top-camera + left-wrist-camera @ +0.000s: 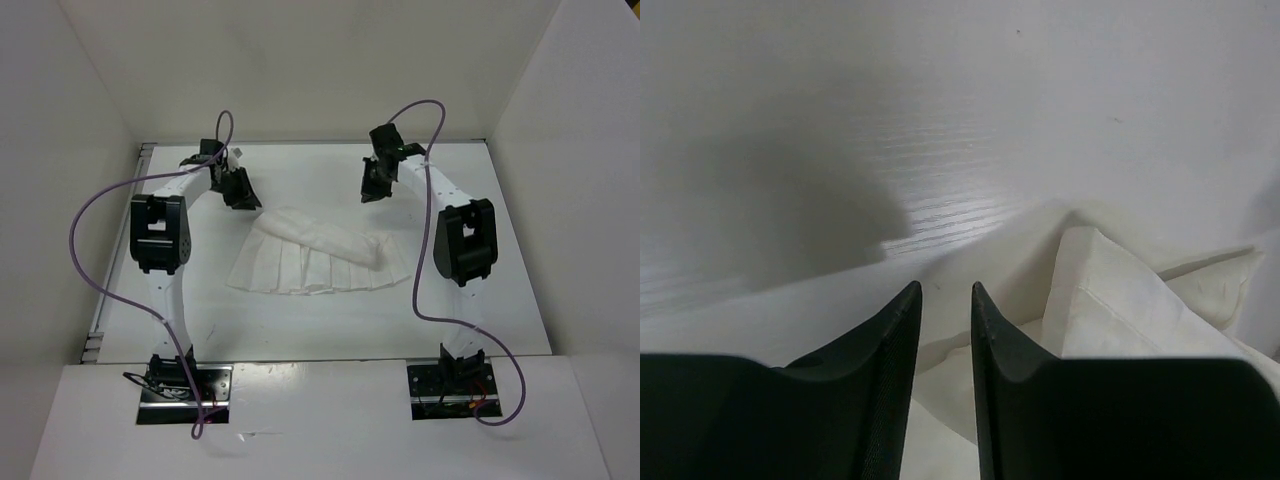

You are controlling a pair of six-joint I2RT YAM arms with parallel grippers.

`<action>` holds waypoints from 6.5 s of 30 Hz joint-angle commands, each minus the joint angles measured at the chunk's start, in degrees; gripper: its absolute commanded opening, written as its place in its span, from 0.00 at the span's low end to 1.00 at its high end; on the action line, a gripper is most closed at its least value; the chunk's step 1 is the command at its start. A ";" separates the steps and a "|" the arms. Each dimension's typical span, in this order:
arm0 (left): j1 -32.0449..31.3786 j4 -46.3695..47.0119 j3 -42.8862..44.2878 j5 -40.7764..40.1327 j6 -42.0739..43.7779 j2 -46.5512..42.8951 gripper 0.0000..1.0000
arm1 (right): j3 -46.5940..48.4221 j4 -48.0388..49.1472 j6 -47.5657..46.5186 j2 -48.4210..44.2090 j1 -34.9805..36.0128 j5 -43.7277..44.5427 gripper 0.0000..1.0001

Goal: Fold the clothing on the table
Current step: Fold the skirt

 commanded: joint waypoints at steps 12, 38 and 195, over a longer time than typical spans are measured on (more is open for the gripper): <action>-0.37 0.97 -0.61 11.24 1.99 2.56 0.45 | 3.02 0.75 0.07 1.91 2.16 -0.06 0.07; 1.30 11.52 -3.52 26.00 -6.11 2.29 0.57 | 6.88 -1.54 -0.99 3.58 5.86 1.52 0.07; -20.94 -2.54 -47.55 -11.61 -7.51 -24.60 0.35 | -14.65 -1.45 -1.25 -15.67 -5.21 -1.64 0.00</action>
